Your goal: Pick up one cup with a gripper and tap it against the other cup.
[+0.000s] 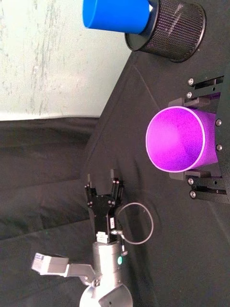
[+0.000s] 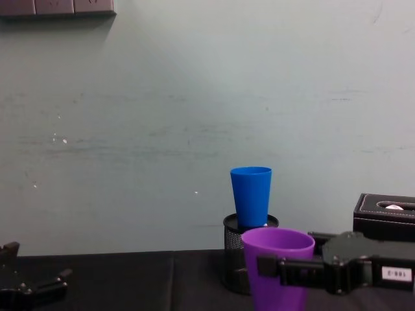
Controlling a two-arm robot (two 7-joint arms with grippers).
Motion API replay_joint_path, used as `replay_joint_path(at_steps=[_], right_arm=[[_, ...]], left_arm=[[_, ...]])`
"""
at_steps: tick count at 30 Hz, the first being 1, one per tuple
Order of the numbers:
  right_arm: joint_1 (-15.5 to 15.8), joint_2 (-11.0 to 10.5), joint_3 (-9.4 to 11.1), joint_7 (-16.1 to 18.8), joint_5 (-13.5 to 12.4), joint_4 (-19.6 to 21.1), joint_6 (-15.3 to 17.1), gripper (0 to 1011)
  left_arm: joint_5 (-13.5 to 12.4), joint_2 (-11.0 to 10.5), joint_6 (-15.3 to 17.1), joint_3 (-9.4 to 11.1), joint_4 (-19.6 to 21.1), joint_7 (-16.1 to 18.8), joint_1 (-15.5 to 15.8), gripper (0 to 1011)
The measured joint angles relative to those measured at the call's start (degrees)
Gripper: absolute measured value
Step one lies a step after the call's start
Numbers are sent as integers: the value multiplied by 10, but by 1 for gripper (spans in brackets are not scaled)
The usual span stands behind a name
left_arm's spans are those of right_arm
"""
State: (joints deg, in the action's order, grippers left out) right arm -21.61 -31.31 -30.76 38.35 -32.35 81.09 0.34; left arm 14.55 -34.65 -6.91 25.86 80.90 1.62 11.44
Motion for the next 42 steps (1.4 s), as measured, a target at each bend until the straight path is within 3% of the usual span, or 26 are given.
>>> replay_joint_path(at_steps=[23,42], right_arm=[[-6,43,-1,21,38,-106,-69,732],[-14,62,4,34,49,-152,-74,732]], left_arm=[[0,0,0,0,0,0,0,1012],[0,0,0,0,0,0,0,1011]])
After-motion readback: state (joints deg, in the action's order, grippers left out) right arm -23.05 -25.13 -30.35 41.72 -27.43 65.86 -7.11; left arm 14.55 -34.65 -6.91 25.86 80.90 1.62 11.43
